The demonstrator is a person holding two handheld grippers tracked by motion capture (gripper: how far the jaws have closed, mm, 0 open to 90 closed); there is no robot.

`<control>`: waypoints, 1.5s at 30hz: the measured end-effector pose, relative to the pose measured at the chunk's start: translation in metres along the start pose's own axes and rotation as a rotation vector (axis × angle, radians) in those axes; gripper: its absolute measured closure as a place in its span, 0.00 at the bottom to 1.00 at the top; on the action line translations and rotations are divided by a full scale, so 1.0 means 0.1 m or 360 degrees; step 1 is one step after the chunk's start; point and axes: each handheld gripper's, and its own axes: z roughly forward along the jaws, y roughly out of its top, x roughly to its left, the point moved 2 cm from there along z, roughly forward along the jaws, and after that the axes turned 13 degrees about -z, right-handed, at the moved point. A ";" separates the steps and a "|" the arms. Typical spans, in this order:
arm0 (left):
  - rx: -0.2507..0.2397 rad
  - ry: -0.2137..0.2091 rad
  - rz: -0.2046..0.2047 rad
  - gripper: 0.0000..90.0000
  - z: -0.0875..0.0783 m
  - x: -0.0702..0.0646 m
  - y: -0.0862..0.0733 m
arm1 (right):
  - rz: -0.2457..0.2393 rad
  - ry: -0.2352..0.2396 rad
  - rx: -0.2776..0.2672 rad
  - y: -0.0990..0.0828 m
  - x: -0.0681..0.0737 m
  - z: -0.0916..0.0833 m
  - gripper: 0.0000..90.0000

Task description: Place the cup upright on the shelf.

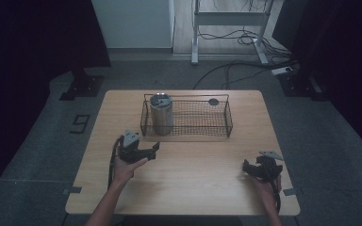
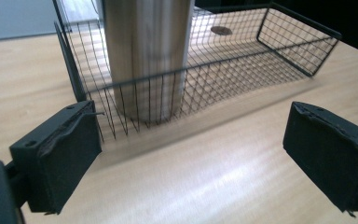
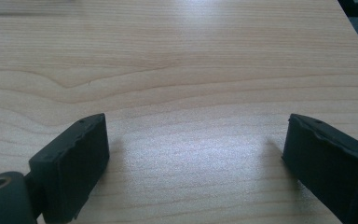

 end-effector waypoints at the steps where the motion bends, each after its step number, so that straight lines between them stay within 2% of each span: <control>1: 0.0008 0.0004 0.0006 0.04 -0.02 0.00 -0.04 | 0.0000 0.0000 0.0000 0.00 0.00 0.00 0.07; 9: 0.0038 0.0030 0.0030 0.05 -0.12 0.03 -0.19 | 0.0001 0.0000 0.0000 0.00 0.00 0.00 0.08; 16: 0.0054 0.0033 -0.0012 0.05 -0.16 0.10 -0.28 | 0.0000 0.0000 0.0000 0.00 0.00 0.00 0.07; 24: 0.0075 0.0033 0.0014 0.05 -0.21 0.09 -0.39 | 0.0000 0.0000 0.0000 0.00 0.00 0.00 0.07; 45: 0.0146 0.0043 -0.0010 0.05 -0.19 0.14 -0.51 | 0.0001 0.0000 0.0000 0.00 0.00 0.00 0.07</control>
